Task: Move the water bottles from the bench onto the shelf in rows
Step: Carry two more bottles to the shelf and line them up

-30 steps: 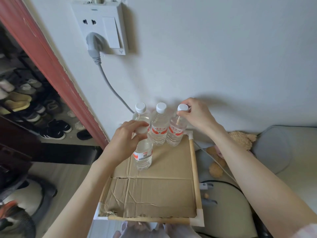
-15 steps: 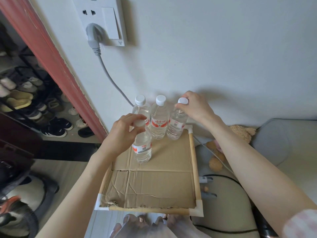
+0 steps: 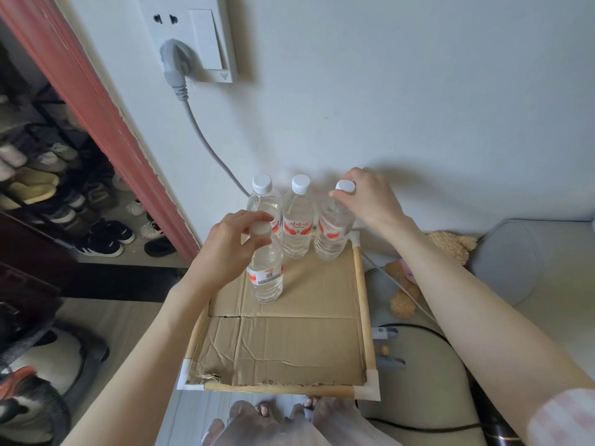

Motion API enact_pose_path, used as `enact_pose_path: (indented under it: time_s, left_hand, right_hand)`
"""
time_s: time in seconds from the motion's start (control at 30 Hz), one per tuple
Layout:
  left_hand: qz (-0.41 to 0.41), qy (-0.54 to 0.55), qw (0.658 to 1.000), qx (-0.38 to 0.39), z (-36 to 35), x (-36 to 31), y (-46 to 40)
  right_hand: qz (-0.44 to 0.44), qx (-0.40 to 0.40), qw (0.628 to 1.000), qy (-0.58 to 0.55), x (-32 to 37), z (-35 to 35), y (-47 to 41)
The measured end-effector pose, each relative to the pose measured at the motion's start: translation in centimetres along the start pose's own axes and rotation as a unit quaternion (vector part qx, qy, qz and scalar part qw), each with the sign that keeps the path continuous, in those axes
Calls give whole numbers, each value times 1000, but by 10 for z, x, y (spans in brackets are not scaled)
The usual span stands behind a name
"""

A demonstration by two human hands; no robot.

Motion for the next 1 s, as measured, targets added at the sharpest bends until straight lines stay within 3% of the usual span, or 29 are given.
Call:
enact_pose_path:
  time_s: [0.1,0.27,0.53,0.67,0.77,1.0]
  left_hand:
    - [-3,-16,1000,7,2,-2,-2]
    - [-13,-54,998,30,6,2,-13]
    - [-19,-38,997,60,6,-1,-21]
    - [-1,-27,996,83,12,-2,-28]
    - [2,-65,996,56,10,-2,-29]
    - [29,-84,996,13,5,-3,-30]
  right_hand:
    - [-19,-17,999,32,2,-2,-2]
    - [29,101,993,-52,-2,5,0]
    - [-45,14,999,-20,-1,2,-3]
    - [-1,75,996,-56,1,2,2]
    - [14,88,993,-74,-3,4,4]
    - [-20,29,998,-58,4,-3,-1]
Point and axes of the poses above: each hand's wrist, its own y-axis away from the middle knuckle, its own z-axis out of the back of the hand, x = y × z, the point moved 1 cm from there along -y, towards the middle knuckle, and after that the axes turned 4 degrees about y, right-handed, at the moved point
